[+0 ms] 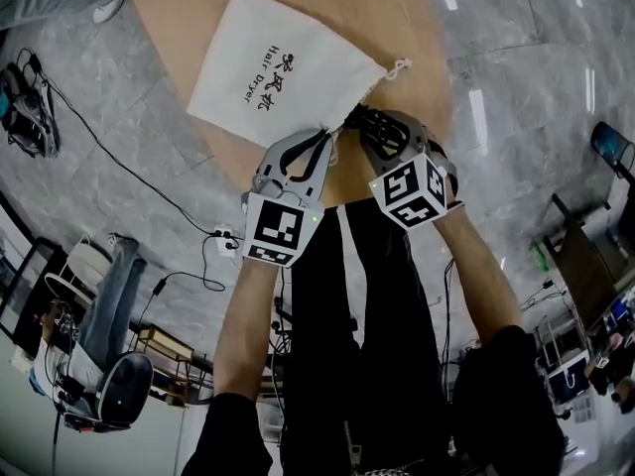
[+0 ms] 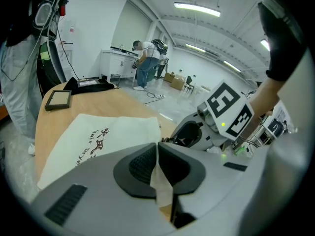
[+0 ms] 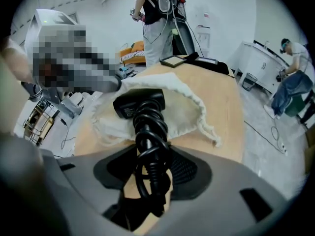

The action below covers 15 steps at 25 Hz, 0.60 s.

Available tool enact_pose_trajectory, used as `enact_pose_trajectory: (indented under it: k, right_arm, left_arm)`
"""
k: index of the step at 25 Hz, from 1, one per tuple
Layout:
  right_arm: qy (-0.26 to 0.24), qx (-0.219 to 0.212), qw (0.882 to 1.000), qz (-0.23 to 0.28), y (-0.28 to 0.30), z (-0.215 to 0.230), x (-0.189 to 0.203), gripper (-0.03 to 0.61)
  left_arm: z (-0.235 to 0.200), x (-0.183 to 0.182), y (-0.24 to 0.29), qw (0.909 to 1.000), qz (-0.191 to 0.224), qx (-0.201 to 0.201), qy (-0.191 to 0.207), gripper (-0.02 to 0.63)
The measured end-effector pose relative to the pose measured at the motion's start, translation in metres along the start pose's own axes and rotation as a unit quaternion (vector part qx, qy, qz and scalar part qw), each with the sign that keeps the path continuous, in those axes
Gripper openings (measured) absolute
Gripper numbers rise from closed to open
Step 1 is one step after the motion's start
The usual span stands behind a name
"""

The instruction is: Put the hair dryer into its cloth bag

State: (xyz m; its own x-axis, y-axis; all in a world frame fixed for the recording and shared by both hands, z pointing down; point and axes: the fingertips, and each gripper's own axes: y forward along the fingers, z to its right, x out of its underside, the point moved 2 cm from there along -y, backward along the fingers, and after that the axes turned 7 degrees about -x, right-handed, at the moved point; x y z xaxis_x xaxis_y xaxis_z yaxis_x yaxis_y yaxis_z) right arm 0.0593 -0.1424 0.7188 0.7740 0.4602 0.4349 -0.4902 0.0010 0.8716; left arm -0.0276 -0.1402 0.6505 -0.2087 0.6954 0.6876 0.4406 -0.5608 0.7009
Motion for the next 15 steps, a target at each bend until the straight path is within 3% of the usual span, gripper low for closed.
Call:
enact_pose_trajectory:
  k: [15]
  right_arm:
    - [-0.026,-0.025,0.998,0.059,0.034,0.002,-0.041,0.204]
  left_arm:
    - [0.007,0.001,0.000,0.9994,0.015,0.031,0.001,0.025]
